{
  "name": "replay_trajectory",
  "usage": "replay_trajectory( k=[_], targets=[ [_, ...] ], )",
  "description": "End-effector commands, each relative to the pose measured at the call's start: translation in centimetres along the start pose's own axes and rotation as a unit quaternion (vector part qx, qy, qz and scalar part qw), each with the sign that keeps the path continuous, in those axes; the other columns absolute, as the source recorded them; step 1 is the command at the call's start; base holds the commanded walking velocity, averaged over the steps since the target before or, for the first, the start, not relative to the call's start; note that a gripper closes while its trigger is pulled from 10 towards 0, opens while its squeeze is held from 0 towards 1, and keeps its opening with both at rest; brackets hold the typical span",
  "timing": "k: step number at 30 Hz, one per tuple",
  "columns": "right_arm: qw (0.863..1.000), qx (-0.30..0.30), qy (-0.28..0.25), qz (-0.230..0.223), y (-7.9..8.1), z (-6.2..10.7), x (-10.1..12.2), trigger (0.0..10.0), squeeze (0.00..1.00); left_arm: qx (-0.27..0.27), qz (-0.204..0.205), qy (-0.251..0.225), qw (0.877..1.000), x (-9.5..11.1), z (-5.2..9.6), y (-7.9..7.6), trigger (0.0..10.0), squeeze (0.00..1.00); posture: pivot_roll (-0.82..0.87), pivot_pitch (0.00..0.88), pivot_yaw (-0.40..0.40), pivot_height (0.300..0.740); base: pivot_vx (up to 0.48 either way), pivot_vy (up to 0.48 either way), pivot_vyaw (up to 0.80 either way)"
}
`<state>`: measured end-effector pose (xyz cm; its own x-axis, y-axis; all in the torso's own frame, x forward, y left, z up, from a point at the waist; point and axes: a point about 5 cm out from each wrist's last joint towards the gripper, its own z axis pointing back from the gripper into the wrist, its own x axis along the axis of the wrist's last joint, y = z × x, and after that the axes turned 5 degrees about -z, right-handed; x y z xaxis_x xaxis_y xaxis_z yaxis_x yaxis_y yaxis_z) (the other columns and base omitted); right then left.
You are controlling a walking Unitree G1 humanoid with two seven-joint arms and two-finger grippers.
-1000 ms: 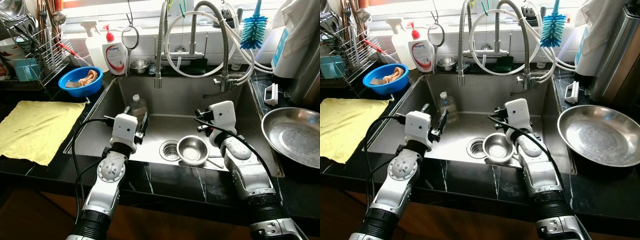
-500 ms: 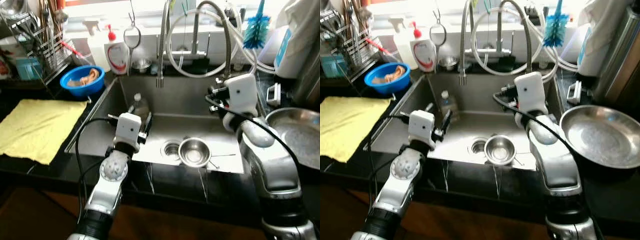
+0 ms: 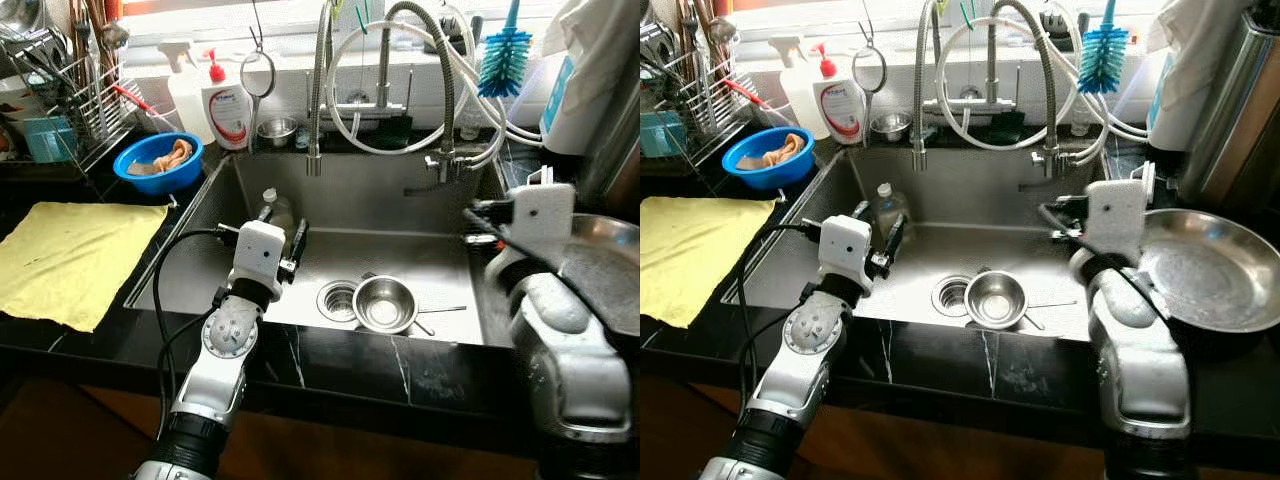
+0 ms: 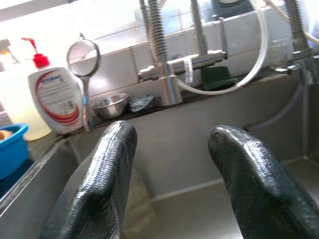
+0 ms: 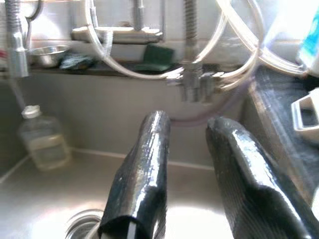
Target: Kitchen organization
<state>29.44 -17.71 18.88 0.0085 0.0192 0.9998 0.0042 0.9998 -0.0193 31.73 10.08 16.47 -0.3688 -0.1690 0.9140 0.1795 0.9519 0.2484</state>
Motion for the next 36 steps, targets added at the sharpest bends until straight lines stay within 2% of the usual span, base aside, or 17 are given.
replay_trajectory(
  k=[1, 3, 5, 6, 7, 10, 11, 14, 16, 20, 26, 27, 28, 29, 34, 36],
  targets=[
    [0.999, 0.01, -0.031, -0.021, 0.7, 0.1, 0.4, 10.0, 0.0, 0.03, 0.006, 0.009, 0.999, -0.4, 0.4, 1.2, 10.0, 0.0, -0.26, 0.0, 0.089, 0.74, 0.0, 0.0, 0.0],
    [0.999, 0.013, -0.035, -0.026, 1.0, 0.2, 0.4, 10.0, 0.0, 0.037, 0.012, 0.011, 0.999, -0.5, 0.5, 1.5, 10.0, 0.0, -0.26, 0.0, 0.089, 0.74, 0.0, 0.0, 0.0],
    [1.0, 0.007, -0.005, 0.019, 1.0, 0.2, 0.1, 10.0, 0.0, 0.039, 0.014, 0.014, 0.999, -0.5, 0.5, 1.7, 10.0, 0.0, -0.25, 0.0, 0.089, 0.74, 0.0, 0.0, 0.0],
    [1.0, 0.007, -0.005, 0.019, 1.0, 0.2, 0.1, 10.0, 0.0, 0.039, 0.014, 0.014, 0.999, -0.5, 0.5, 1.7, 10.0, 0.0, -0.25, 0.0, 0.089, 0.74, 0.0, 0.0, 0.0],
    [0.999, 0.0, 0.006, 0.041, 0.9, 0.2, -0.1, 10.0, 0.0, 0.039, 0.012, 0.014, 0.999, -0.6, 0.5, 1.7, 10.0, 0.0, -0.25, 0.0, 0.089, 0.74, 0.0, 0.0, 0.0],
    [0.999, -0.004, 0.003, 0.046, 0.4, 0.0, 1.0, 10.0, 0.0, 0.039, 0.012, 0.015, 0.999, -0.6, 0.4, 1.8, 10.0, 0.0, -0.27, 0.0, 0.095, 0.74, 0.0, 0.0, 0.0],
    [0.999, -0.014, 0.006, 0.042, 0.0, -0.1, 1.1, 10.0, 1.0, 0.033, 0.012, 0.02, 0.999, -0.8, 0.4, 1.5, 10.0, 0.0, -0.27, 0.0, 0.096, 0.74, 0.0, 0.0, 0.0],
    [0.998, -0.044, 0.031, 0.042, -0.6, 0.1, 0.9, 10.0, 1.0, 0.026, 0.021, 0.021, 0.999, -0.8, 0.3, 0.9, 10.0, 0.0, -0.27, 0.0, 0.097, 0.74, 0.0, 0.0, 0.0],
    [0.995, -0.075, 0.049, 0.042, -0.9, 0.2, 2.0, 10.0, 1.0, 0.021, 0.023, 0.021, 0.999, -0.7, 0.3, 0.7, 10.0, 0.0, -0.28, 0.0, 0.098, 0.74, 0.0, 0.0, 0.0],
    [0.994, -0.074, 0.051, 0.057, -0.9, 0.1, 3.0, 10.0, 1.0, 0.015, 0.016, 0.029, 0.999, -1.1, 0.4, 0.7, 10.0, 0.0, -0.28, 0.0, 0.095, 0.74, 0.0, 0.0, 0.0],
    [0.991, -0.084, 0.08, 0.062, -1.2, 0.5, 3.0, 10.0, 1.0, 0.012, 0.014, 0.034, 0.999, -1.3, 0.5, 0.8, 10.0, 0.0, -0.28, 0.0, 0.093, 0.74, 0.0, 0.0, 0.0],
    [0.99, -0.086, 0.091, 0.063, -1.3, 0.6, 2.9, 10.0, 0.89, 0.008, 0.014, 0.035, 0.999, -1.3, 0.6, 0.7, 10.0, 0.0, -0.28, 0.0, 0.093, 0.74, 0.0, 0.0, 0.0],
    [0.99, -0.086, 0.093, 0.064, -1.3, 0.6, 2.9, 10.0, 0.89, 0.008, 0.014, 0.035, 0.999, -1.3, 0.6, 0.6, 10.0, 0.0, -0.28, 0.0, 0.093, 0.74, 0.0, 0.0, 0.0],
    [0.989, -0.089, 0.101, 0.06, -1.4, 0.8, 2.8, 10.0, 0.0, 0.005, 0.014, 0.036, 0.999, -1.4, 0.6, 0.5, 10.0, 0.0, -0.28, 0.0, 0.09, 0.74, 0.0, 0.0, 0.0],
    [0.987, -0.11, 0.119, 0.019, -1.9, 1.1, 2.4, 10.0, 0.0, 0.002, 0.017, 0.048, 0.999, -1.8, 0.9, 0.3, 10.0, 0.0, -0.28, 0.0, 0.086, 0.74, 0.0, 0.0, 0.0],
    [0.986, -0.118, 0.115, 0.019, -2.3, 1.0, 2.8, 10.0, 0.0, 0.001, 0.016, 0.048, 0.999, -1.9, 0.9, 0.3, 10.0, 0.0, -0.28, 0.0, 0.085, 0.74, 0.0, 0.0, 0.0]
  ],
)
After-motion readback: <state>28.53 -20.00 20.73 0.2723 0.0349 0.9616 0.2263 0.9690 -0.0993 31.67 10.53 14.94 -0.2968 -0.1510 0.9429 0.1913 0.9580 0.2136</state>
